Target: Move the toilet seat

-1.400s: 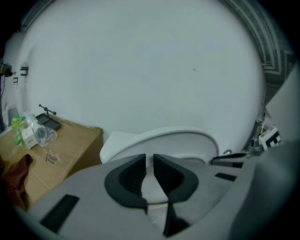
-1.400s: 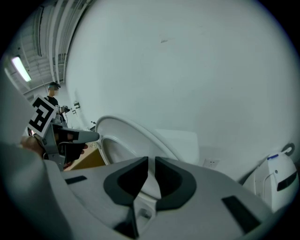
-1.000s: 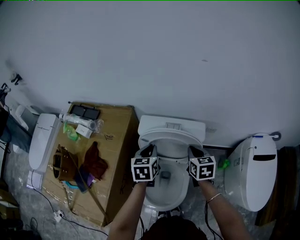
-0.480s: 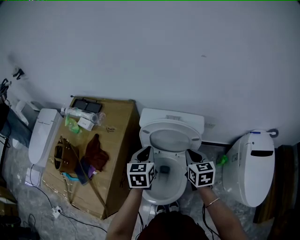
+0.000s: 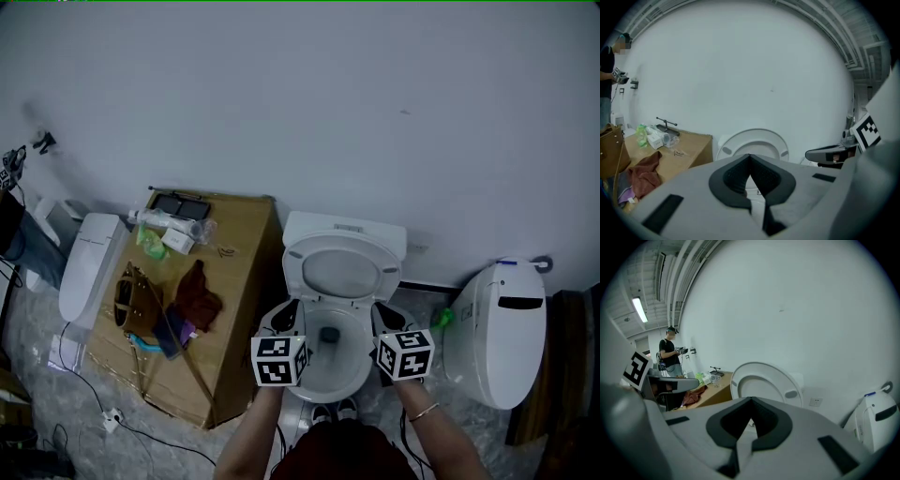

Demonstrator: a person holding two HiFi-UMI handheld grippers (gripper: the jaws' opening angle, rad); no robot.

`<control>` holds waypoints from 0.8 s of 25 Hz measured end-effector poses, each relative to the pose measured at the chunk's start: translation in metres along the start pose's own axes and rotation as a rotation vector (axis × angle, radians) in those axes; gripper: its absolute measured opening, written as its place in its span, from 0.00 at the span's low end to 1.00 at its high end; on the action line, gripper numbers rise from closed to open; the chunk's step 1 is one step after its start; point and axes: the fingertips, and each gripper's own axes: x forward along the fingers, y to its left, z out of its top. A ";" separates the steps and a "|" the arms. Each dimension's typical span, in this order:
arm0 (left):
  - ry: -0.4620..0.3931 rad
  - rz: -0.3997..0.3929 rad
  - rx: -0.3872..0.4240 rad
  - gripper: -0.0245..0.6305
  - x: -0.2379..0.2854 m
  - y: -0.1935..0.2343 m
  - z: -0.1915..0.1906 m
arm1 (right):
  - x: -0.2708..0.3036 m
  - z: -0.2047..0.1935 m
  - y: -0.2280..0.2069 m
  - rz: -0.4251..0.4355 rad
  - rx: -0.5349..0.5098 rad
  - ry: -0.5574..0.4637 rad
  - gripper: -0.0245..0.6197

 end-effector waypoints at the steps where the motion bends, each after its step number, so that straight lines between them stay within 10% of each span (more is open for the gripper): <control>1: -0.004 0.001 -0.001 0.07 -0.005 -0.001 -0.002 | -0.004 0.000 0.002 0.001 0.002 -0.006 0.06; 20: -0.064 0.007 0.031 0.08 -0.071 -0.014 -0.006 | -0.069 -0.004 0.034 -0.008 -0.024 -0.081 0.06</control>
